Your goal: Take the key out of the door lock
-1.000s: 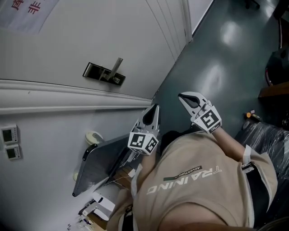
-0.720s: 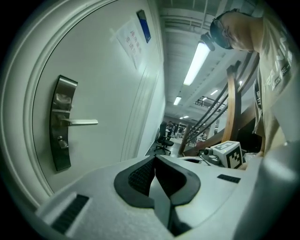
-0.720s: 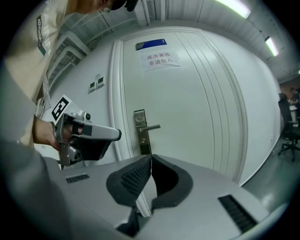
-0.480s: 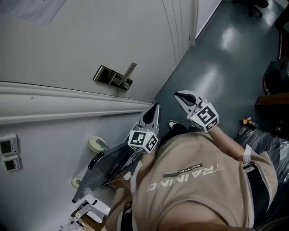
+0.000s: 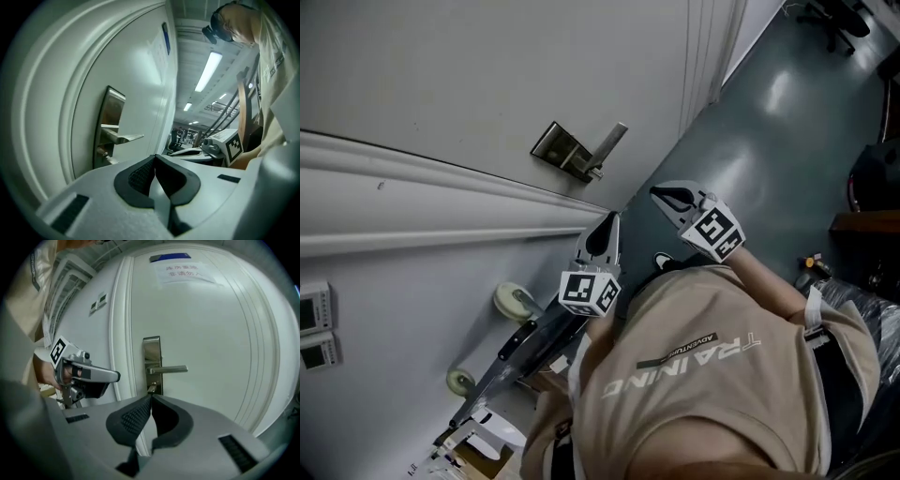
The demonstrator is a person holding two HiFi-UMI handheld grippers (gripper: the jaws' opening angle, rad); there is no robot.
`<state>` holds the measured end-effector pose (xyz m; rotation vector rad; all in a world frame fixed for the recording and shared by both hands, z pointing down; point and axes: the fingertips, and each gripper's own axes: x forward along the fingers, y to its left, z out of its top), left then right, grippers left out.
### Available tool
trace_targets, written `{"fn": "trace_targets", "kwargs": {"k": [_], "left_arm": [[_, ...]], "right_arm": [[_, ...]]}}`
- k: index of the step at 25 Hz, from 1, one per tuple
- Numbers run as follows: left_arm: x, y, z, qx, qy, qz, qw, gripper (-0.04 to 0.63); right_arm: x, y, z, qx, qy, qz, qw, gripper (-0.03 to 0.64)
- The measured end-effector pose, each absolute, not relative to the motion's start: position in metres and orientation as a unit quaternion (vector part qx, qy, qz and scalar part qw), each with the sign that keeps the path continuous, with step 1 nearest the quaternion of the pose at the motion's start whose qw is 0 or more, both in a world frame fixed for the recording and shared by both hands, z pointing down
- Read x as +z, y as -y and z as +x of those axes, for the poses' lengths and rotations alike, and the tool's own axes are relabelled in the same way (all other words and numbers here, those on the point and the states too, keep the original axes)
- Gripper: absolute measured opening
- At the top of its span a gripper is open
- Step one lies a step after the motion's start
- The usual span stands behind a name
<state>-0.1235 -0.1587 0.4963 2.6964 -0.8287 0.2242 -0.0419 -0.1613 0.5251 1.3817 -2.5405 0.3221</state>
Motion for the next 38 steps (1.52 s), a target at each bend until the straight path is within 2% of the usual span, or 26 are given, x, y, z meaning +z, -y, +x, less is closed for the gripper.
{"fn": "trace_targets", "kwargs": {"k": [2,6,10,23,31,38], "left_arm": [[0.502,0.167,-0.135,0.08,0.296,0.939,0.159,0.009],[0.49,0.166,-0.148,0.062,0.322,0.932,0.152,0.009],[0.49,0.172,-0.158,0.018,0.349,0.914,0.206,0.009],[0.479,0.205,-0.158,0.029,0.487,0.854,0.18,0.009],[0.509,0.196,-0.145,0.03,0.544,0.812,0.211,0.009],[0.5,0.209,-0.138,0.038,0.559,0.805,0.196,0.009]], "right_arm": [[0.535,0.171,-0.055,0.105,0.87,0.462,0.137,0.015],[0.541,0.176,-0.074,0.129,0.882,0.433,0.137,0.015],[0.536,0.198,-0.084,0.102,0.897,0.406,0.142,0.015],[0.563,0.244,-0.072,0.107,0.936,0.286,0.174,0.015],[0.586,0.264,-0.083,0.187,0.948,0.225,0.128,0.017],[0.578,0.27,-0.096,0.407,0.896,0.178,0.005,0.017]]}}
